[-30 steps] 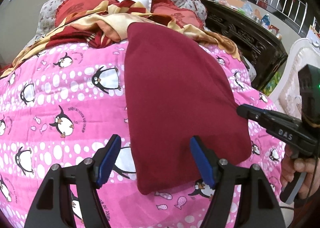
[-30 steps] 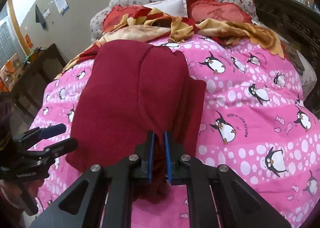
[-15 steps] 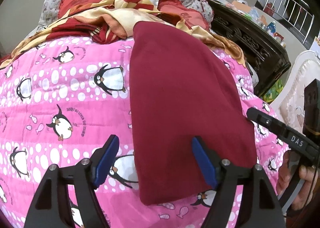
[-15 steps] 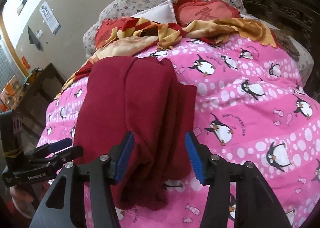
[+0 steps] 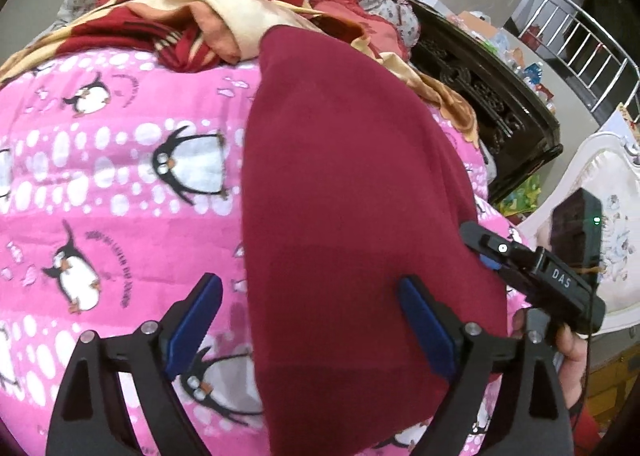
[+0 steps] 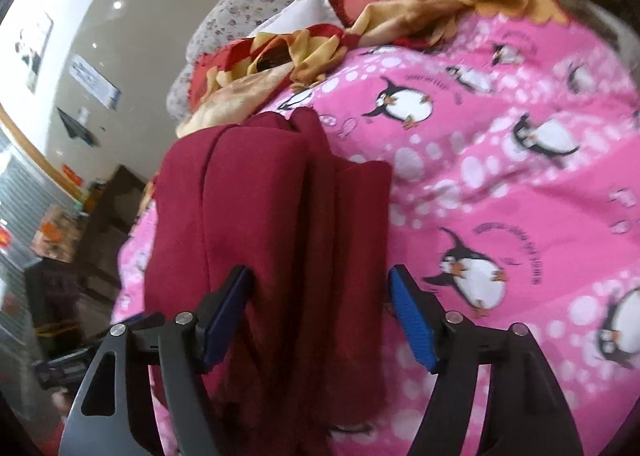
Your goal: Fold small clothes
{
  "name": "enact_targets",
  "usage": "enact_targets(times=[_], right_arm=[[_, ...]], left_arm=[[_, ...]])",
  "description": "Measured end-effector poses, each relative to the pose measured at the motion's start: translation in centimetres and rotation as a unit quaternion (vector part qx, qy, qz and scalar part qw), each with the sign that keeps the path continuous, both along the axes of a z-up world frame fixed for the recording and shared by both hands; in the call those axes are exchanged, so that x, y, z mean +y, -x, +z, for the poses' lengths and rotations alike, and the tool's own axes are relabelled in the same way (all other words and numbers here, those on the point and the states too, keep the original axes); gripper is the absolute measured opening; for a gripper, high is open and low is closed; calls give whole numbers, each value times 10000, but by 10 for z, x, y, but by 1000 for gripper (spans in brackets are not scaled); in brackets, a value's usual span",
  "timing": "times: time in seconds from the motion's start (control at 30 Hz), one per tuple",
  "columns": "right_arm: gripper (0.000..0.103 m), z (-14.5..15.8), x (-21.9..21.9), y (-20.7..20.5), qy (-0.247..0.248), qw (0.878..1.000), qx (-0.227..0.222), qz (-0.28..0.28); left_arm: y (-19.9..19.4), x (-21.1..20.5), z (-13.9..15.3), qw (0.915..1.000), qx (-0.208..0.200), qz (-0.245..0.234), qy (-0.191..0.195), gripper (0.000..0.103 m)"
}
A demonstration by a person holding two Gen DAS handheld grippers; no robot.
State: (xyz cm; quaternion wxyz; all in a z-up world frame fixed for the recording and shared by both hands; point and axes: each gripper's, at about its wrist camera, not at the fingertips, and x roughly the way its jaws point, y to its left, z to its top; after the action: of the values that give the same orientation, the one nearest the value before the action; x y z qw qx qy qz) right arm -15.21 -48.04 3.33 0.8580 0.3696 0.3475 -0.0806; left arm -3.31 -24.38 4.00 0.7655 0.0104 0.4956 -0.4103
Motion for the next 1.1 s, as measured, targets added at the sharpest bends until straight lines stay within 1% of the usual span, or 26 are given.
enact_targets(times=[0.1, 0.2, 0.33, 0.37, 0.4, 0.43, 0.47, 0.5, 0.53, 0.57, 0.6, 0.63, 0.67, 0.83, 0.93, 1.0, 1.1], right_arm=[[86, -5, 1, -6, -118, 9998, -93, 128], [87, -5, 7, -16, 28, 9995, -11, 313], [86, -5, 9, -23, 99, 9992, 75, 375], [81, -5, 9, -24, 119, 9992, 73, 372], [73, -3, 12, -24, 182, 9992, 79, 346], [67, 0, 14, -23, 251, 9991, 62, 333], [57, 4, 17, -22, 328, 9989, 39, 346], [51, 7, 19, -20, 406, 9985, 61, 357], [48, 11, 22, -20, 489, 9981, 87, 360], [44, 16, 24, -18, 517, 9980, 100, 340], [42, 19, 24, -16, 486, 9983, 93, 313], [41, 21, 24, -14, 449, 9985, 84, 308], [41, 28, 27, -11, 412, 9987, 39, 311], [40, 54, 49, 4, 377, 9978, -43, 551], [40, 67, 67, 14, 116, 9969, -88, 768], [40, 70, 85, 21, 3, 9956, -55, 931], [40, 63, 111, 26, -97, 9935, 101, 1131]], left_arm=[[-6, -6, -6, 9999, 127, -45, 58, 98], [-14, -11, -14, 9993, 345, -3, 136, 99], [-17, -16, -20, 9983, 510, 70, 264, 99], [-16, -17, -20, 9982, 522, 80, 281, 98], [-14, -19, -19, 9980, 559, 54, 294, 91], [-13, -21, -18, 9978, 590, 11, 307, 87], [-11, -22, -15, 9983, 522, 23, 258, 84], [-8, -22, -11, 9987, 461, -1, 229, 78], [-5, -21, -6, 9991, 384, -50, 193, 75], [-2, -19, -2, 9992, 347, -72, 181, 68], [0, -17, 3, 9993, 324, -98, 182, 62], [3, -14, 8, 9992, 318, -117, 189, 60], [6, -9, 15, 9992, 323, -141, 192, 57], [30, 30, 46, 9993, 295, -170, 177, 57], [46, 62, 59, 9993, 353, -77, 94, 57], [57, 77, 60, 9993, 372, -5, -12, 57], [74, 103, 50, 9983, 478, 205, -276, 58]])
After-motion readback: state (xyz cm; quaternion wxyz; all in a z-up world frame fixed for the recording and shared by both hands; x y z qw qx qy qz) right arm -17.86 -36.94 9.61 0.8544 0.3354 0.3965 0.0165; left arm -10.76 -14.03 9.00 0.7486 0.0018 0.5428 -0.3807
